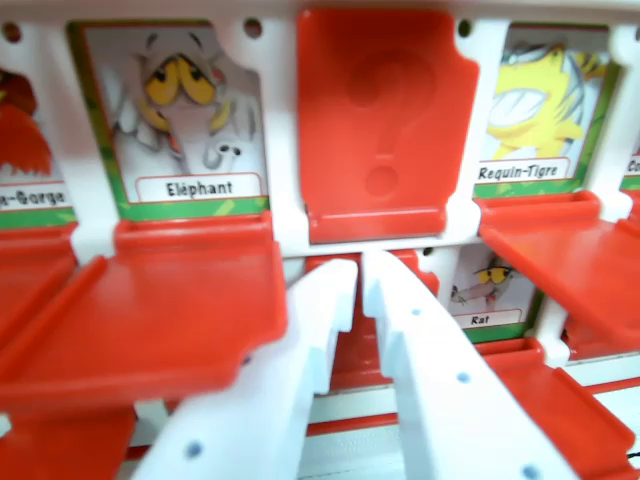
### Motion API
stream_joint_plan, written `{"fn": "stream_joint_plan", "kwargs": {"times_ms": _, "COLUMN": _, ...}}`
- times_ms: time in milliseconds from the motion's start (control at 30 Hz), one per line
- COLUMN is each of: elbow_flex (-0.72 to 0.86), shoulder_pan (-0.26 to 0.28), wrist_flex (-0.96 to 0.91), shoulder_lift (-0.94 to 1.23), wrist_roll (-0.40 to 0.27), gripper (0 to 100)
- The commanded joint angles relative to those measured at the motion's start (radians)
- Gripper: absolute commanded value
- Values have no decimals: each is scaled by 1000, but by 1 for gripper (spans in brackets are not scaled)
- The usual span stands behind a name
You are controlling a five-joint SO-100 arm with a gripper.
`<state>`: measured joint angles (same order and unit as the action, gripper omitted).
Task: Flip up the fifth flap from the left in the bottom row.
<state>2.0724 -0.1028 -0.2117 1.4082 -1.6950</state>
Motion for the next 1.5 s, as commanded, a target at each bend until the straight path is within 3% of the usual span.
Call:
{"fn": "stream_joint_plan", "kwargs": {"times_ms": 0, "elbow_flex": -92, "shoulder_pan": 9, "wrist_flex": 31, "shoulder_lift": 100, "wrist_roll": 0, "gripper": 0}}
{"fn": "stream_joint_plan", "kwargs": {"times_ms": 200, "elbow_flex": -91, "shoulder_pan": 8, "wrist_flex": 275, "shoulder_lift": 337, "wrist_roll": 49, "gripper": 0}}
{"fn": "stream_joint_plan", "kwargs": {"times_ms": 400, "elbow_flex": -229, "shoulder_pan": 17, "wrist_flex": 644, "shoulder_lift": 522, "wrist_roll": 94, "gripper": 0}}
{"fn": "stream_joint_plan", "kwargs": {"times_ms": 567, "elbow_flex": -288, "shoulder_pan": 51, "wrist_flex": 811, "shoulder_lift": 624, "wrist_roll": 74, "gripper": 0}}
{"fn": "stream_joint_plan", "kwargs": {"times_ms": 933, "elbow_flex": -423, "shoulder_pan": 87, "wrist_flex": 999, "shoulder_lift": 782, "wrist_roll": -14, "gripper": 0}}
{"fn": "stream_joint_plan", "kwargs": {"times_ms": 1167, "elbow_flex": -491, "shoulder_pan": 98, "wrist_flex": 1035, "shoulder_lift": 819, "wrist_roll": 25, "gripper": 0}}
{"fn": "stream_joint_plan", "kwargs": {"times_ms": 1467, "elbow_flex": -456, "shoulder_pan": 103, "wrist_flex": 1104, "shoulder_lift": 857, "wrist_roll": 57, "gripper": 0}}
